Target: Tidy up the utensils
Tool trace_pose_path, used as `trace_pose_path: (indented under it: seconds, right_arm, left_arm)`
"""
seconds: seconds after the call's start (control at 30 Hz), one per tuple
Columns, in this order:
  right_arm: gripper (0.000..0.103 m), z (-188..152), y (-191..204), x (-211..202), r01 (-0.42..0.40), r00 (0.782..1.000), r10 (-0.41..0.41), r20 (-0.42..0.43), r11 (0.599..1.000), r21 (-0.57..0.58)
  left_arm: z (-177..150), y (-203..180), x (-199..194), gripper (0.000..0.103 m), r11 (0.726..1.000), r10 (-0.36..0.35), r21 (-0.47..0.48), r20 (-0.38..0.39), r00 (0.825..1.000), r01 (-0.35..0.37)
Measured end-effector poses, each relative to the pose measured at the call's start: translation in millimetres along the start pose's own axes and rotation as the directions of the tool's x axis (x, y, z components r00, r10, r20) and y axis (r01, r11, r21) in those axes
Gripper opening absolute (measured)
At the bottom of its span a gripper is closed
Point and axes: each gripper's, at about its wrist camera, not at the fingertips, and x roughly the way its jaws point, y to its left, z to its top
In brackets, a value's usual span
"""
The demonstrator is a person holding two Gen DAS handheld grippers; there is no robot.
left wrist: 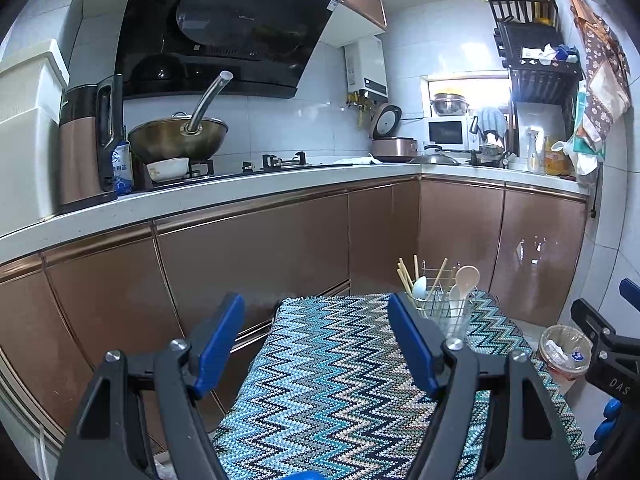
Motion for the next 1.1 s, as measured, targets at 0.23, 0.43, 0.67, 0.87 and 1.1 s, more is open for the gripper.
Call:
trace_pose_path:
  seconds: [0.23, 0.43, 0.67, 0.87, 1.1]
  right_arm:
    - [0.103, -2.4, 0.4, -2.3, 0.035, 0.999, -0.035, -0.008, 0.999, -0.005]
    - [0.103, -3.8, -1.9, -5.6, 0.05, 0.999, -0.05, 0.001, 0.999, 0.003]
    - [0.103, -8.2, -5.0, -3.9, 0.049, 0.999, -0.049, -0.015, 0.999, 0.015]
    - [0.103, -10.0, -4.8, -1.8, 0.041, 0.999, -0.04, -0.026, 0.999, 0.017]
    - [0.103, -11.1, -3.0, 0.8, 0.041, 0.999, -0.04, -0.035, 0.999, 0.009]
  left_arm:
    - [-4.1, -1.5, -0.4, 0.073, 1.0, -0.001, 0.008, -0.009, 1.0, 0.001]
    - [-6.9, -4.4, -1.3, 0.073, 1.0, 0.002, 0.019, -0.009, 1.0, -0.002]
    - [-10.1, -5.4, 1.5, 0.073, 1.0, -0.002, 0.03, -0.018, 1.0, 0.002]
    - [-11.7, -1.1, 4.5, 0.073, 1.0, 0.007, 0.026, -0.025, 1.0, -0.006]
    - [-13.7, 4.1, 9.2, 0.073, 1.0, 0.015, 0.019, -0.034, 0.999, -0.014]
